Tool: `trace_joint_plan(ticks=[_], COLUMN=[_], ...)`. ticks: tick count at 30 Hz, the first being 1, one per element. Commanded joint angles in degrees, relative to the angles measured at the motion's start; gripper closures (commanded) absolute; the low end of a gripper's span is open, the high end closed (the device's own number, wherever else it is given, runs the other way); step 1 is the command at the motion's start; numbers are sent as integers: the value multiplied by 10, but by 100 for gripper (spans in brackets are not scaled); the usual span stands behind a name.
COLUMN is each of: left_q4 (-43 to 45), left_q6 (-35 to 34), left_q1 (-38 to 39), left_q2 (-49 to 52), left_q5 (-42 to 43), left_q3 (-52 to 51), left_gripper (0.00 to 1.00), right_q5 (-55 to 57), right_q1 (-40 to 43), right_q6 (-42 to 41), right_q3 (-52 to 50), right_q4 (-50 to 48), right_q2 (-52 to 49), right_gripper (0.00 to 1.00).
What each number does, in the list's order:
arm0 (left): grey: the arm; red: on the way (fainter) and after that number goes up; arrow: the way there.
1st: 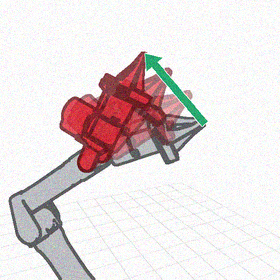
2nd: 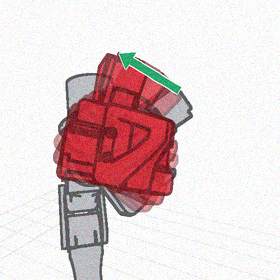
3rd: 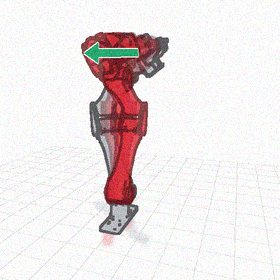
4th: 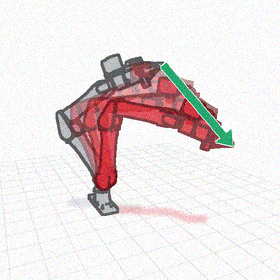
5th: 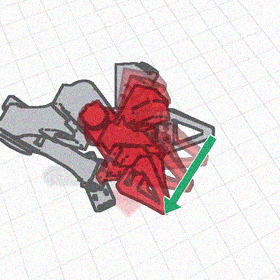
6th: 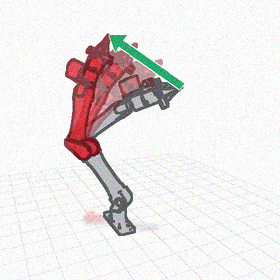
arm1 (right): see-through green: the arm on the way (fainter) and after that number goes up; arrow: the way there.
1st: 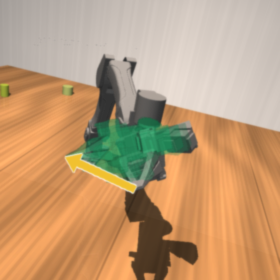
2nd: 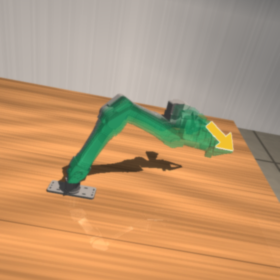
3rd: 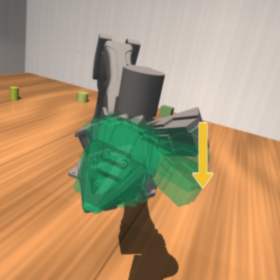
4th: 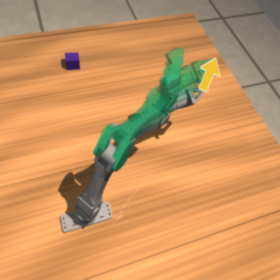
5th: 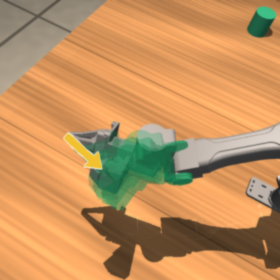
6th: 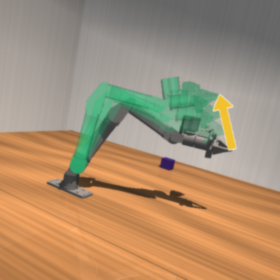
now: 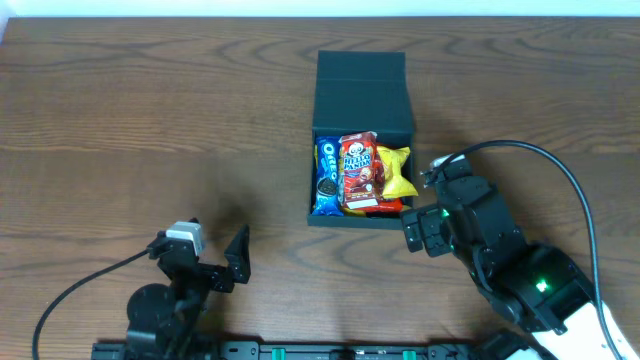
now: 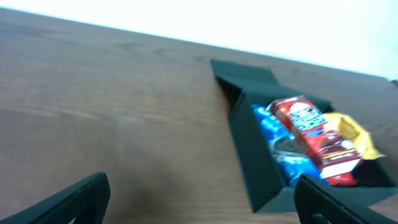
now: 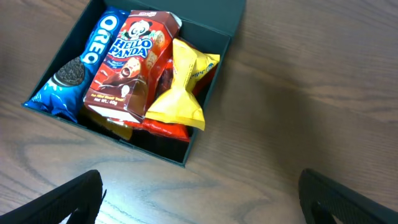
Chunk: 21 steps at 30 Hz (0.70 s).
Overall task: Pack container
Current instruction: 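Raise the left arm and reach to the black box's lid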
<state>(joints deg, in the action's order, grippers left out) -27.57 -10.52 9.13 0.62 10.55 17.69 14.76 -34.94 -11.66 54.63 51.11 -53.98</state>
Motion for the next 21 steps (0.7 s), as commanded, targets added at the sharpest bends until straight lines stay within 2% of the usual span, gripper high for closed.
trace_joint_plan(ticks=[1,6,12,17,21], left_q4=[4,8,7,-30,-122], left_q6=[0,3,15,47,45], left_q1=[1,1,1,1,1], left_q2=[15,119,295,471,638], left_q5=[13,11,20,118,175], left_q3=[37,96,190,318,468], left_gripper=[5,4,5,5,5], right_q5=[-2,-2,-2,-2,-2], right_q1=[8,8,8,8,8], right_q6=[1,1,1,1,1], right_q3=[-3,-3,-3,-3,-3], right_q4=[-1,-1,-1,1,2], right_q2=[1,1,1,1,1], right_gripper=[1,1,1,1,1])
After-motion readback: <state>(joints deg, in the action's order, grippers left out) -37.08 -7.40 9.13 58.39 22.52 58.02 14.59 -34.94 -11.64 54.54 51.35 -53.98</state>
